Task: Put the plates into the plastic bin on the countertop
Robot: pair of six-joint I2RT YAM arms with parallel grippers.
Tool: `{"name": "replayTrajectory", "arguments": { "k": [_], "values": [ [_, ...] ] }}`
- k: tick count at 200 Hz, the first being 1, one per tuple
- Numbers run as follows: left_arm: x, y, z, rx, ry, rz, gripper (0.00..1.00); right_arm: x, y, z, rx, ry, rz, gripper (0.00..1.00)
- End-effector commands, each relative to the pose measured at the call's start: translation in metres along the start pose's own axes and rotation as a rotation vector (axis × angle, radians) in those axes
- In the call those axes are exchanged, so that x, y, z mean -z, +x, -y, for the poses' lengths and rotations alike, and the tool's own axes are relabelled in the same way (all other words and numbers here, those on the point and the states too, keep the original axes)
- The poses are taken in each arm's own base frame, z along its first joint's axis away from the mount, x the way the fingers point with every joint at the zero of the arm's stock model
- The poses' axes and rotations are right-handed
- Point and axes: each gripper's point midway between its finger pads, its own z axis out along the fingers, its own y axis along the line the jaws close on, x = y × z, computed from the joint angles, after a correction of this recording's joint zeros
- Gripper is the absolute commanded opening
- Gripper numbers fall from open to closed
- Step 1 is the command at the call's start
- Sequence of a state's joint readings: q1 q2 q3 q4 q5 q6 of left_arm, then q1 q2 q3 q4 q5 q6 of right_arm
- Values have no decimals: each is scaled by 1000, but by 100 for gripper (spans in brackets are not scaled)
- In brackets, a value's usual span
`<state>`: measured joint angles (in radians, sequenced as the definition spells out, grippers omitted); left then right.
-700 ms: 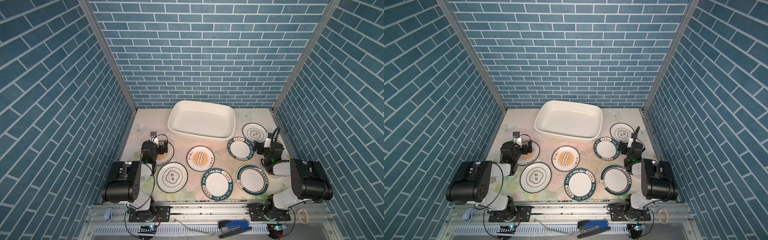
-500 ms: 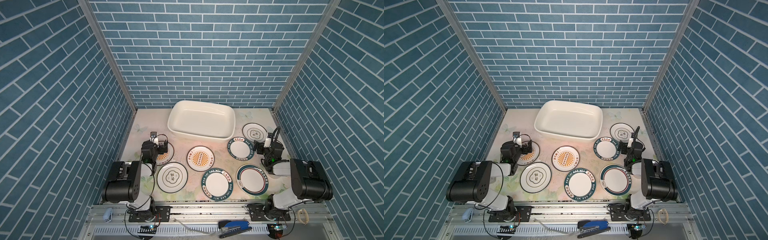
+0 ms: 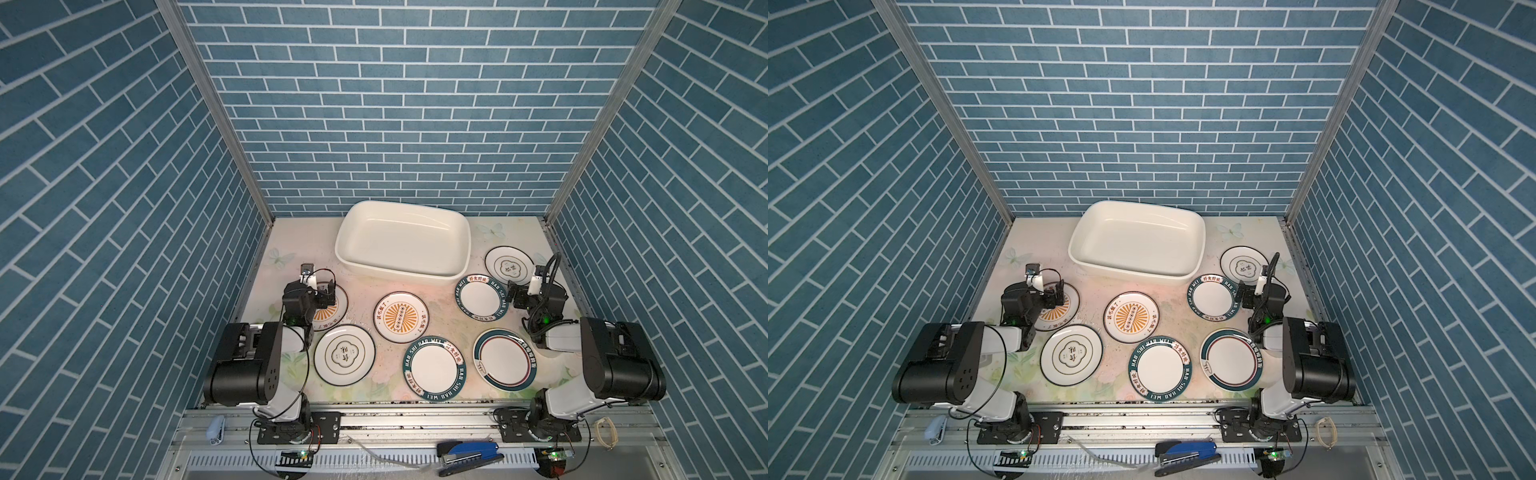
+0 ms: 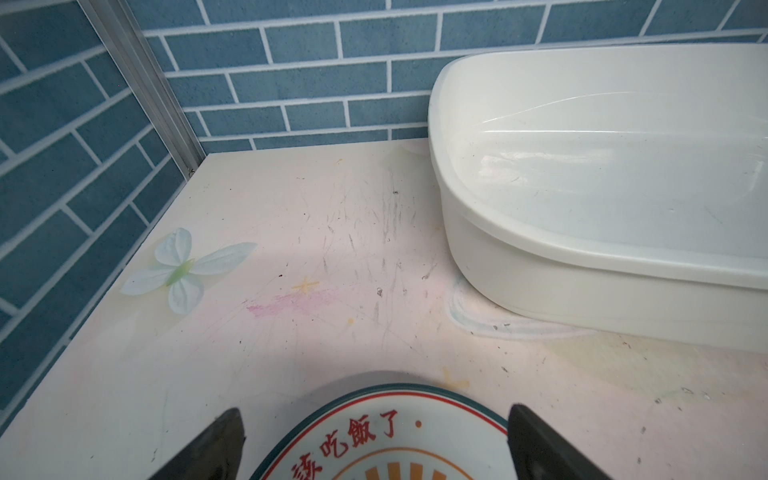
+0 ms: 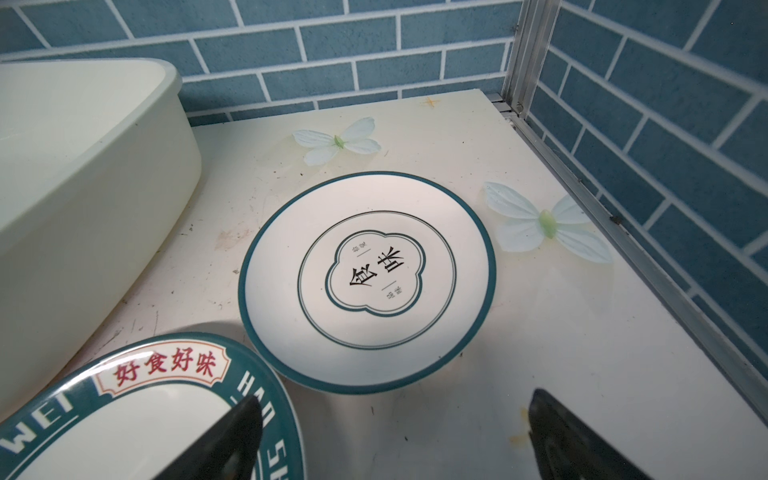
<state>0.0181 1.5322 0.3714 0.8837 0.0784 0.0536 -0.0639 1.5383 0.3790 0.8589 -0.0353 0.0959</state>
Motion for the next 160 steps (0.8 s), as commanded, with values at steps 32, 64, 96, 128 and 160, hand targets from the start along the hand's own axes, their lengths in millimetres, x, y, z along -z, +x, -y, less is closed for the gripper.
{"name": "replayTrajectory", "arguments": {
  "k": [32, 64, 96, 128, 160],
  "values": [
    [-1, -4, 1, -8, 0, 6, 100, -2, -8, -2, 41, -11, 18, 99],
    [-1, -5, 1, -8, 0, 7, 100, -2, -8, -2, 41, -11, 18, 99],
    [-1, -4, 1, -11, -1, 5, 100, -3, -7, -2, 41, -14, 16, 99],
    [-1, -7, 2, -10, 1, 6, 100, -3, -7, -2, 41, -11, 15, 99],
    [-2, -16, 2, -10, 8, -32, 99, -1, -11, 11, 16, 63, 22, 99]
  ]
}}
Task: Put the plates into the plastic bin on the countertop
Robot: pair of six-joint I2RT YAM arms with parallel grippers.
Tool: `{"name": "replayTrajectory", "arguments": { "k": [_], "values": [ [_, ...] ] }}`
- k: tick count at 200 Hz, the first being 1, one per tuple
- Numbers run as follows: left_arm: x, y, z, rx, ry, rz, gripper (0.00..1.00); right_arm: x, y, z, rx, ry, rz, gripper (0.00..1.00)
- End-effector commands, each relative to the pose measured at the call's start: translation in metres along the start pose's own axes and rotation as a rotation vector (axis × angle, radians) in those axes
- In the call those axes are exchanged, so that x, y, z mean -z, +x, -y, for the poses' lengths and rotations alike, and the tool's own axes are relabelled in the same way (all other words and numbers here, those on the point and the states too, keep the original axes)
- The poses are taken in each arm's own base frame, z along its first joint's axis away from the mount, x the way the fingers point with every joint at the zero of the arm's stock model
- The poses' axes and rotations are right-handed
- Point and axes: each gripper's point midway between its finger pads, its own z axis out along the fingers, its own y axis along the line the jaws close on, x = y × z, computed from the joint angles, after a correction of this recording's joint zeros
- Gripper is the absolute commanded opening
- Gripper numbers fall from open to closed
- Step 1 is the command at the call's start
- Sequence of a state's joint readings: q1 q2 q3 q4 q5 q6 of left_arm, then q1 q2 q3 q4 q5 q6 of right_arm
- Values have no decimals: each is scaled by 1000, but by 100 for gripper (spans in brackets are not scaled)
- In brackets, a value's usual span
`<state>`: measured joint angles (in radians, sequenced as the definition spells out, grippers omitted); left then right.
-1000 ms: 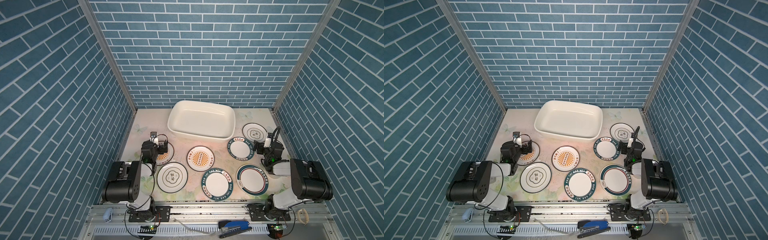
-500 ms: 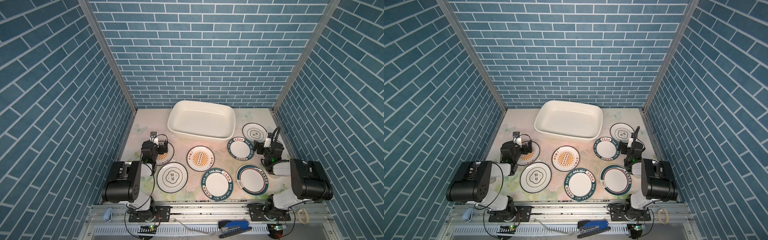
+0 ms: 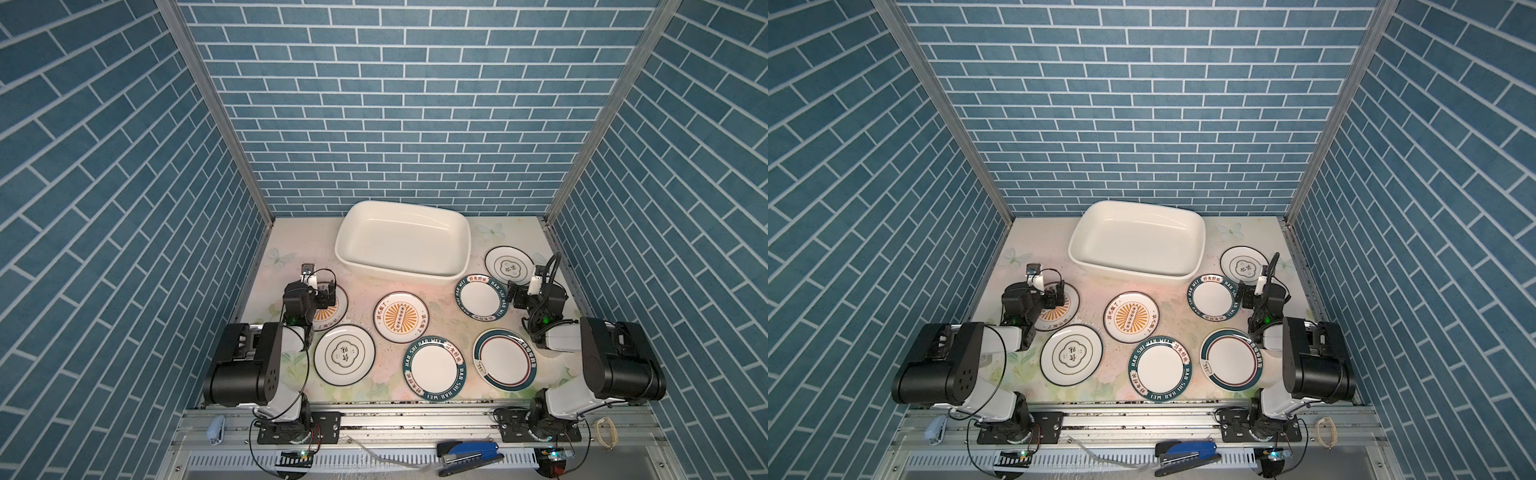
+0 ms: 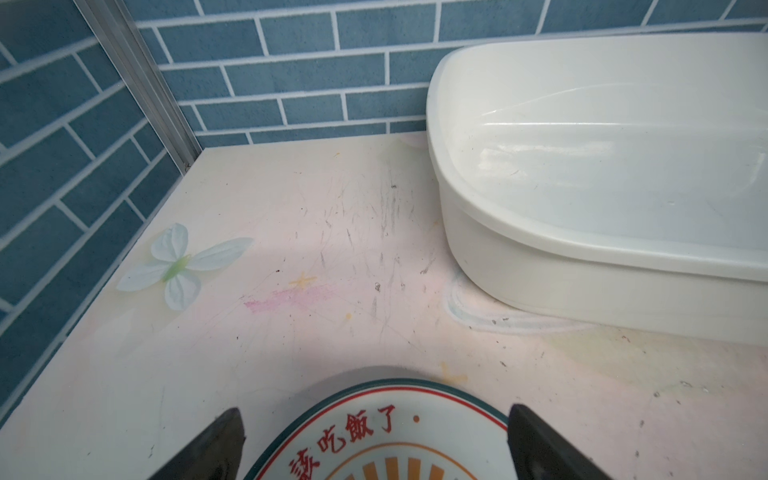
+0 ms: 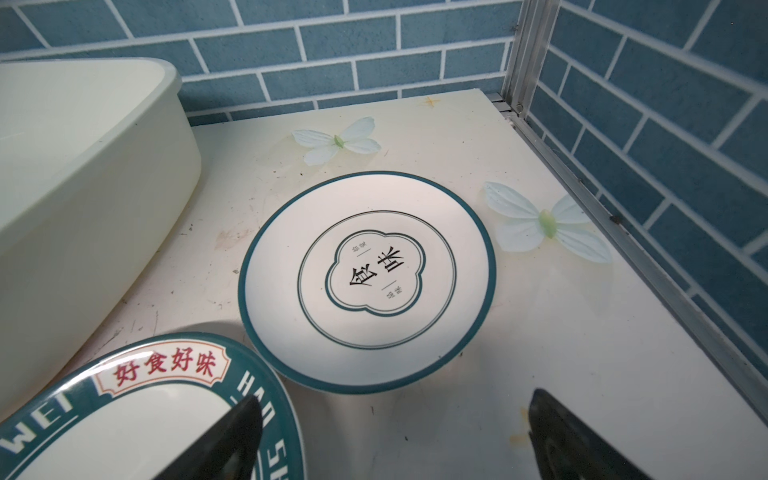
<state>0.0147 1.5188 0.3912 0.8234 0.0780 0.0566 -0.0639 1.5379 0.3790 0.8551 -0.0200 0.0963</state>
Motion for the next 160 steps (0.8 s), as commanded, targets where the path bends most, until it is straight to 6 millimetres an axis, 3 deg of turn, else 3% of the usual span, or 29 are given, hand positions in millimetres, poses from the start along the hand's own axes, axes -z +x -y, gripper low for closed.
{"name": "replayTrajectory", "arguments": {
  "k": [1, 28, 78, 96, 101, 109, 120, 160],
  "values": [
    [-1, -17, 0, -6, 2, -4, 100, -1, -11, 8, 16, 48, 24, 99],
    [3, -27, -2, -7, -7, -44, 100, 4, -17, 20, -12, 119, 27, 99],
    [15, -35, 0, -48, 16, -178, 100, 11, -24, 20, -15, 124, 15, 99],
    [23, -33, 4, -58, 46, -253, 100, 18, -42, 31, -34, 193, 4, 99],
    [25, -43, 5, -66, 58, -251, 100, 20, -49, 36, -54, 224, 7, 99],
    [28, -44, 8, -76, 80, -284, 100, 24, -57, 44, -113, 273, 2, 99],
    [34, -49, 13, -89, 114, -317, 99, 23, -73, 40, -138, 256, -22, 99],
    [56, -75, 17, -120, 158, -383, 100, 35, -80, 40, -307, 301, -190, 99]
  ]
}}
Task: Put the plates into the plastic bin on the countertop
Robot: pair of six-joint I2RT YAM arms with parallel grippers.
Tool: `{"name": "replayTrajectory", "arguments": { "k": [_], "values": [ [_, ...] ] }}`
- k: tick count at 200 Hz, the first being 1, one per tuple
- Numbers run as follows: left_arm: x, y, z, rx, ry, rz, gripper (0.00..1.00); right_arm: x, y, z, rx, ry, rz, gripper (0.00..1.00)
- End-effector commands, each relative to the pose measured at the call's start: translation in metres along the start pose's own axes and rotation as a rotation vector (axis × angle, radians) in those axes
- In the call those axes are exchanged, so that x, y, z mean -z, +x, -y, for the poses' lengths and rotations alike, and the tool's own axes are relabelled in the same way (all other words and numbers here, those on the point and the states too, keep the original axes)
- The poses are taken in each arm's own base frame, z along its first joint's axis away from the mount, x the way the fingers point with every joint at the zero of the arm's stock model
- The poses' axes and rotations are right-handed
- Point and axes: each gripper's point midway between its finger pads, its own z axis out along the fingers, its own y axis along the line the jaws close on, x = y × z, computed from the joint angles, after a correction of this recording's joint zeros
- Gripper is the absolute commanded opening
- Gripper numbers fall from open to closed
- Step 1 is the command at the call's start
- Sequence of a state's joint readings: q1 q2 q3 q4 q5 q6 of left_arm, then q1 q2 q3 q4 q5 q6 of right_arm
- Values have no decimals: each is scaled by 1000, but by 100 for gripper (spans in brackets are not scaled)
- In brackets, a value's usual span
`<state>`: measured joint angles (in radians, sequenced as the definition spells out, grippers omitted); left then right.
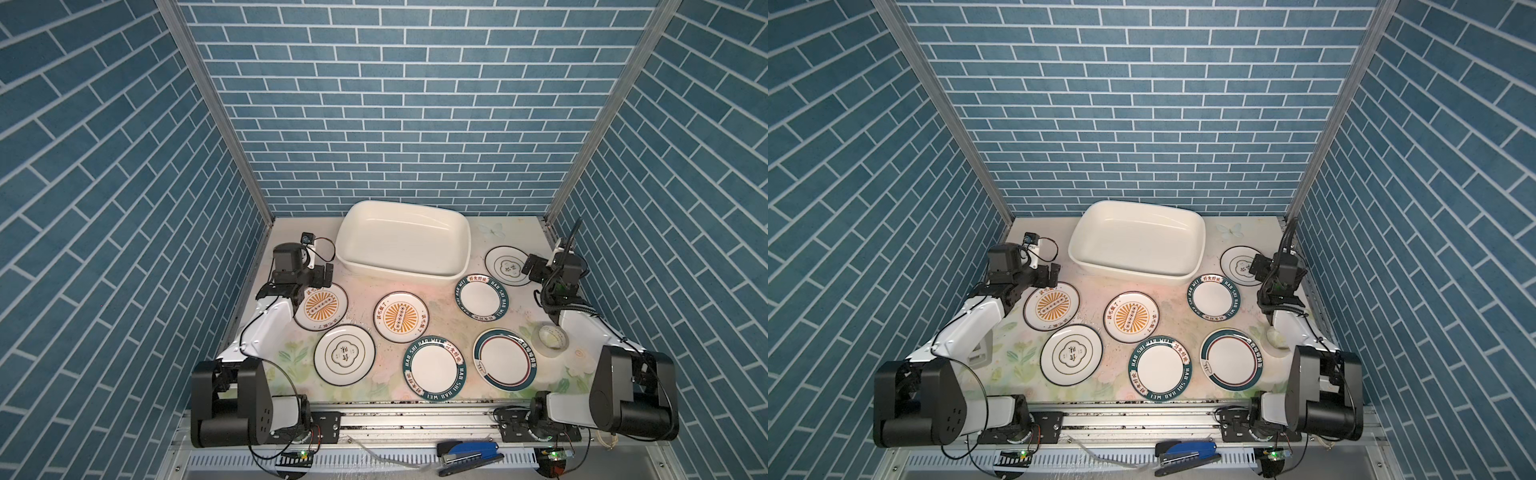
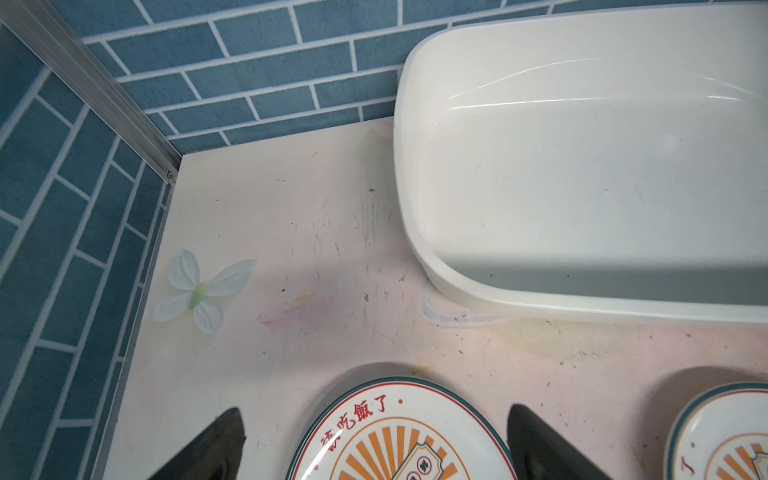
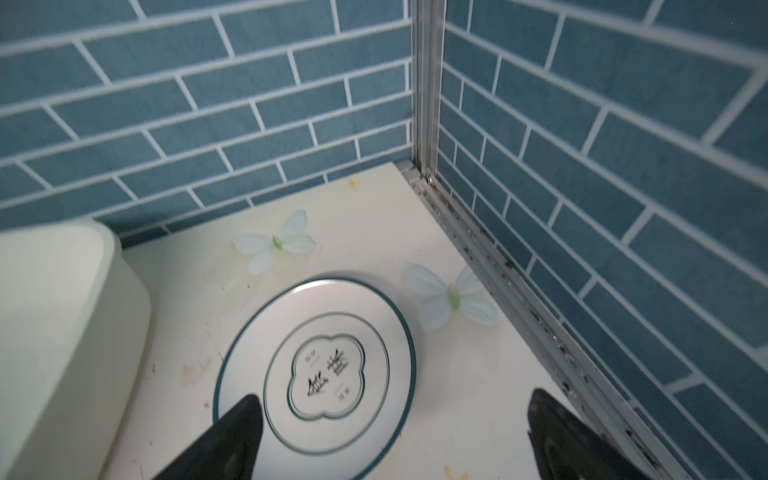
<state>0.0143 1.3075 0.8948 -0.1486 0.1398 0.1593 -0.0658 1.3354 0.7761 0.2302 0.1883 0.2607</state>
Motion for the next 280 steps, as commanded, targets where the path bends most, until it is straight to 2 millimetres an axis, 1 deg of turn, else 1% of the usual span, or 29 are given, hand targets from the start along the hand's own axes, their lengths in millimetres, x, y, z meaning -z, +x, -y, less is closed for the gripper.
{"name": "replayTrajectory", "arguments": {
  "k": [1, 21, 27, 63, 73, 91, 99, 102, 114, 132, 148, 175, 194, 203, 228, 246, 254, 270, 280],
  "values": [
    [22, 13, 13, -38, 71, -132, 100, 15, 31, 18, -126, 105, -200, 99],
    [37, 1, 18, -49, 112, -166, 100, 24, 34, 5, -192, 30, -235, 99],
    [42, -6, 19, -51, 122, -168, 100, 27, 35, 1, -208, 10, -249, 98],
    [70, -42, 31, -58, 216, -177, 100, 37, 55, -12, -304, -56, -368, 94],
    [75, -51, 34, -63, 226, -178, 100, 38, 61, -15, -329, -70, -397, 92],
    [76, -68, 35, -47, 235, -171, 100, 36, 77, -15, -375, -60, -464, 91],
    [74, -73, 37, -35, 248, -169, 99, 33, 84, -13, -389, -52, -490, 89],
    [72, -75, 38, -30, 254, -170, 99, 33, 87, -16, -401, -73, -511, 88],
    [64, -81, 44, -32, 275, -173, 100, 30, 95, -16, -434, -85, -548, 85],
    [51, -87, 54, -83, 265, -192, 100, 28, 102, -14, -480, -100, -578, 83],
    [43, -96, 67, -146, 282, -186, 100, 26, 109, -11, -525, -109, -596, 83],
    [29, -105, 84, -167, 313, -171, 100, 16, 120, -12, -615, -162, -624, 79],
    [18, -103, 97, -168, 351, -180, 100, 6, 127, -9, -656, -164, -637, 77],
    [14, -101, 101, -161, 366, -186, 99, 2, 130, -8, -677, -170, -642, 74],
    [5, -100, 115, -169, 409, -192, 99, -11, 137, -5, -752, -200, -627, 70],
    [2, -102, 122, -172, 427, -192, 99, -19, 143, -4, -792, -213, -635, 67],
    [1, -102, 123, -166, 432, -192, 99, -22, 144, -3, -804, -215, -633, 65],
    [1, -102, 126, -162, 449, -193, 100, -29, 145, 1, -831, -218, -621, 64],
    [2, -103, 127, -159, 455, -191, 100, -33, 146, 2, -849, -222, -621, 61]
  ]
}}
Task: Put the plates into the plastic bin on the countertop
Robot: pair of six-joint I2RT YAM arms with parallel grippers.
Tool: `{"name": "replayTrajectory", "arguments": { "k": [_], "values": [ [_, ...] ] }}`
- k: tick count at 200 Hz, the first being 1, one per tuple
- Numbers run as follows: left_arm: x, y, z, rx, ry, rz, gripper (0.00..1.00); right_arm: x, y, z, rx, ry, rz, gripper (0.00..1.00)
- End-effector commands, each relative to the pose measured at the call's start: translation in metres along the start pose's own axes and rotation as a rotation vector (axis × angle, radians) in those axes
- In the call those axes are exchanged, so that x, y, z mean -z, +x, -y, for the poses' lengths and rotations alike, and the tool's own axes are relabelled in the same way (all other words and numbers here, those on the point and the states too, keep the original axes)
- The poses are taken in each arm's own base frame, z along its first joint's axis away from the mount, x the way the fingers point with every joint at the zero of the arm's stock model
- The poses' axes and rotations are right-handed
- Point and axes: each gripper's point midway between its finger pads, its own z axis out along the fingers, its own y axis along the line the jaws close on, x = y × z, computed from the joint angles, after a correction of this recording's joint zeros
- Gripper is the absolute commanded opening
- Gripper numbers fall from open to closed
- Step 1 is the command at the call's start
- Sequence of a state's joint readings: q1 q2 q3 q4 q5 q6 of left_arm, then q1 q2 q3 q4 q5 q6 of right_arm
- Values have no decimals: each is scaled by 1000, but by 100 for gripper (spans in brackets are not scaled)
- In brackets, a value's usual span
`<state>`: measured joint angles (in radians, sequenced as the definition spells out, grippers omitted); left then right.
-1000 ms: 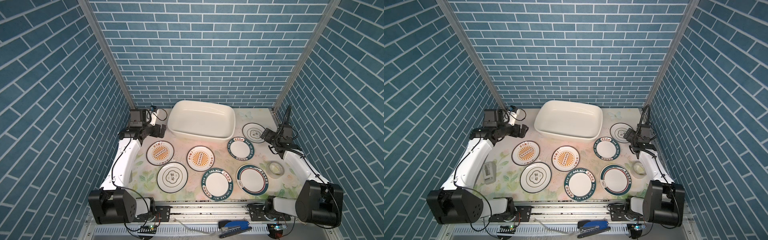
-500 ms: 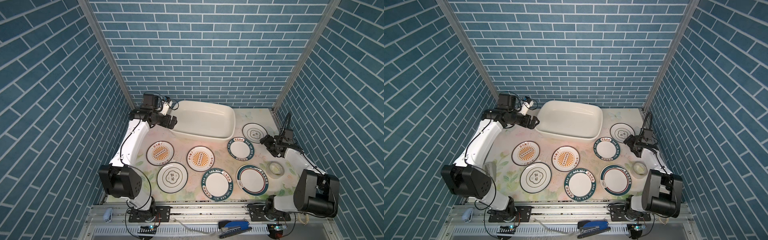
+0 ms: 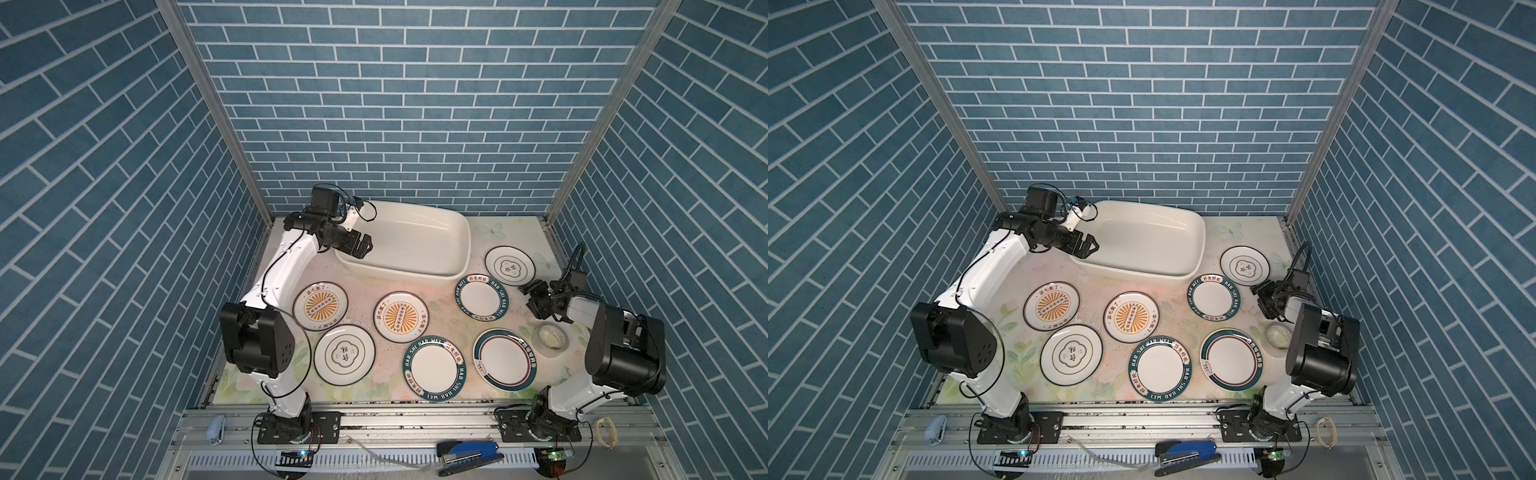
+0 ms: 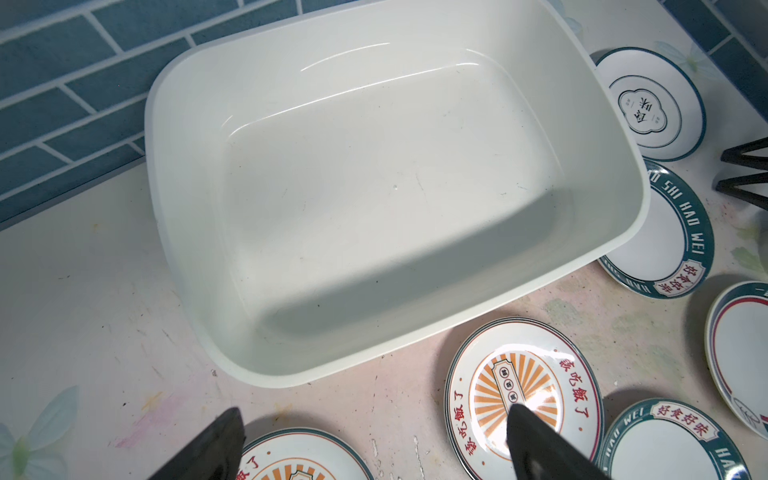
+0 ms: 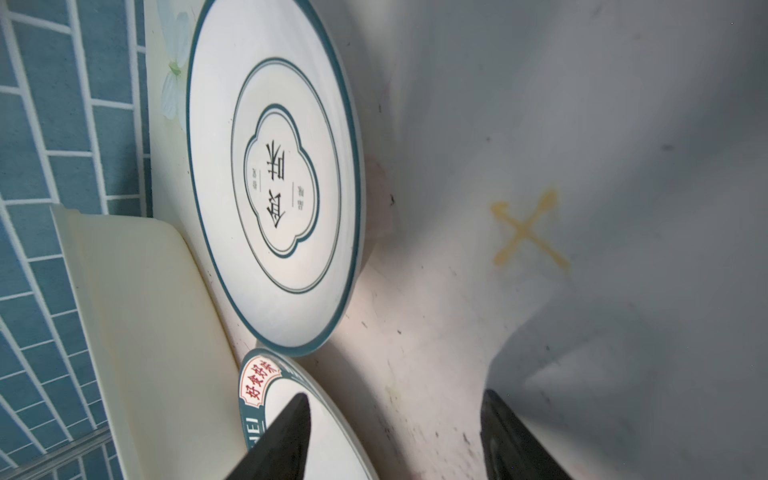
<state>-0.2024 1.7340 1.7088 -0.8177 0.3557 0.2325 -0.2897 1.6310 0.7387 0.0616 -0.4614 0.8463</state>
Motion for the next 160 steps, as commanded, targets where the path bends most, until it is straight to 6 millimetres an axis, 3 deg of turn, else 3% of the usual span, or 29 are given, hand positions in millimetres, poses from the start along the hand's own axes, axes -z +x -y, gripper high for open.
{"name": "replayTrajectory", "arguments": {
  "k": [1, 83, 160],
  "values": [
    [6, -14, 8, -6, 30, 41, 99, -6, -10, -7, -54, -76, 15, 61],
    [4, -13, 12, -6, 47, 40, 99, -18, -29, 8, -99, -42, 44, 57],
    [3, -15, 14, -3, 59, 47, 100, -37, -54, 9, -97, -19, 39, 51]
  ]
}}
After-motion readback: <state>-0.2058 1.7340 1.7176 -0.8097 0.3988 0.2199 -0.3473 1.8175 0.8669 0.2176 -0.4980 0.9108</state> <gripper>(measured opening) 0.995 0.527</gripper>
